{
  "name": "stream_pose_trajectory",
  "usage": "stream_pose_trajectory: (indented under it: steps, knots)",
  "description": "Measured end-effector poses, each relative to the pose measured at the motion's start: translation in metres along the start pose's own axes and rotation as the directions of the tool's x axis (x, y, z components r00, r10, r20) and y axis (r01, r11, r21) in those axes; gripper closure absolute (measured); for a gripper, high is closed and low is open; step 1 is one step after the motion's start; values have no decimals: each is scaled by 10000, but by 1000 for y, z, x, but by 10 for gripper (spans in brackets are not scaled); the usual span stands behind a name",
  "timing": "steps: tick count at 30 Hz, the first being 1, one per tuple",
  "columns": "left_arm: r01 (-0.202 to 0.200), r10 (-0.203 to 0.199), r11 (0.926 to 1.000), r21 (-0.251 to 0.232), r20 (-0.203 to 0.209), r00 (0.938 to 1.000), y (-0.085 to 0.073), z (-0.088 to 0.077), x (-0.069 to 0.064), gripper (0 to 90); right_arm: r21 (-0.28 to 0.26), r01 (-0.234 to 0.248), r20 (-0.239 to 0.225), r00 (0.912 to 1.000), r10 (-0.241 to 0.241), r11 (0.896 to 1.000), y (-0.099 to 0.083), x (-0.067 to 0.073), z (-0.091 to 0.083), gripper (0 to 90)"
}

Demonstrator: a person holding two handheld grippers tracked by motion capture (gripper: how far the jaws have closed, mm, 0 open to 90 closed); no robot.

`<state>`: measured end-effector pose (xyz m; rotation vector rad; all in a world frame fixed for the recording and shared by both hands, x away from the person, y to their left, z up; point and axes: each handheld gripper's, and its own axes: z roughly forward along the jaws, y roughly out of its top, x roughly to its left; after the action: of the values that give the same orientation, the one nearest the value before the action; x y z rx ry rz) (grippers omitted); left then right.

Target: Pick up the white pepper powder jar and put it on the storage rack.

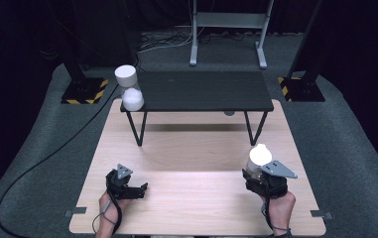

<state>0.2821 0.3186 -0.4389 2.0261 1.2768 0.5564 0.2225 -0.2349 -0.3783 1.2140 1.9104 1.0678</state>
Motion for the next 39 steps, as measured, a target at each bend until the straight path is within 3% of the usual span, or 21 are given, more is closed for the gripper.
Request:
stream_pose_trajectory:
  steps: [14,39]
  knots:
    - [16,-16,10000,6,18,10000,0,0,0,18,168,13,136,9999,-15,9999,15,-7,14,302]
    - [7,-7,10000,0,30,10000,0,0,1,21,88,207,336,9992,-210,9997,43,-19,19,302]
